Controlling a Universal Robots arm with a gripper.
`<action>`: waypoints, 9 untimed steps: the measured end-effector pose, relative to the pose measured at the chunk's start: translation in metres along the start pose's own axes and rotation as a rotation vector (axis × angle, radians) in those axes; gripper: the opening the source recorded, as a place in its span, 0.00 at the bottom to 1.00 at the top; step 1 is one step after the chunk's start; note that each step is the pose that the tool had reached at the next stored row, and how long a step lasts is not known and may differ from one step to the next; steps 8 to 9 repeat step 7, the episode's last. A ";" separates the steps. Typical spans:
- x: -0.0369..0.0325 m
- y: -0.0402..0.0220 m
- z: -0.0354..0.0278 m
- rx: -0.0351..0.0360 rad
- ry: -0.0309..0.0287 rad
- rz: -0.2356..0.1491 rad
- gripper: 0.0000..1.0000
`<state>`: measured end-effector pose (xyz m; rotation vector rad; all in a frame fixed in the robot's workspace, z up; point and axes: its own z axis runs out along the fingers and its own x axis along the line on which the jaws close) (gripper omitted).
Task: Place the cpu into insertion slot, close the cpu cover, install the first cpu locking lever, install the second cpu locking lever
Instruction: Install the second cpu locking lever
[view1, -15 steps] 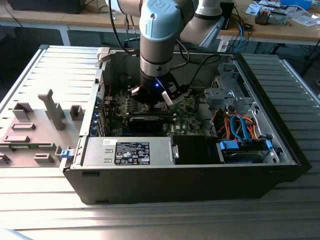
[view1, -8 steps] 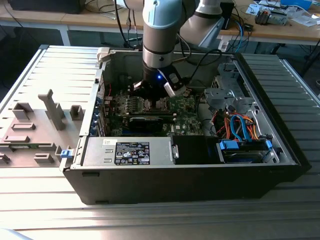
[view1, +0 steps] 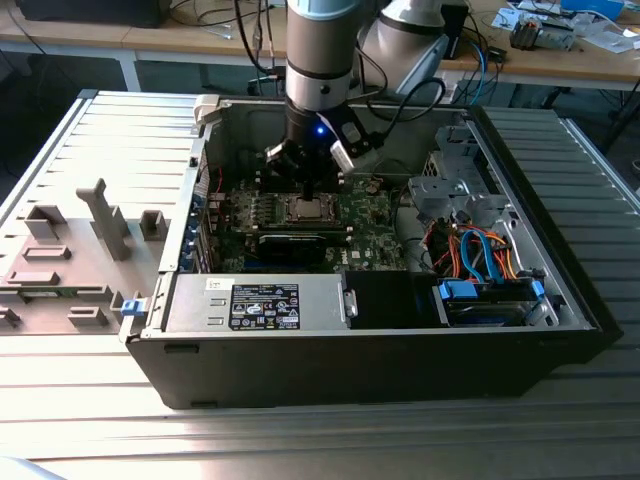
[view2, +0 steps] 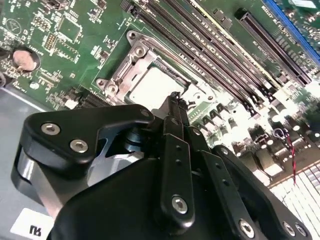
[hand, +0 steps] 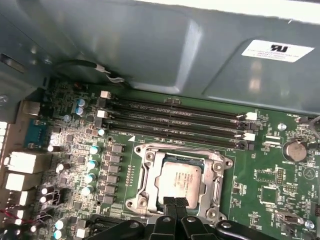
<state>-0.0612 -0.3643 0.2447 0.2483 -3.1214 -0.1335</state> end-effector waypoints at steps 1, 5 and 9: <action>0.0000 0.0001 -0.0014 -0.0001 -0.0001 0.000 0.11; 0.0000 0.0002 -0.0022 -0.0001 0.0000 0.000 0.11; 0.0000 0.0002 -0.0027 -0.0001 0.0000 0.000 0.11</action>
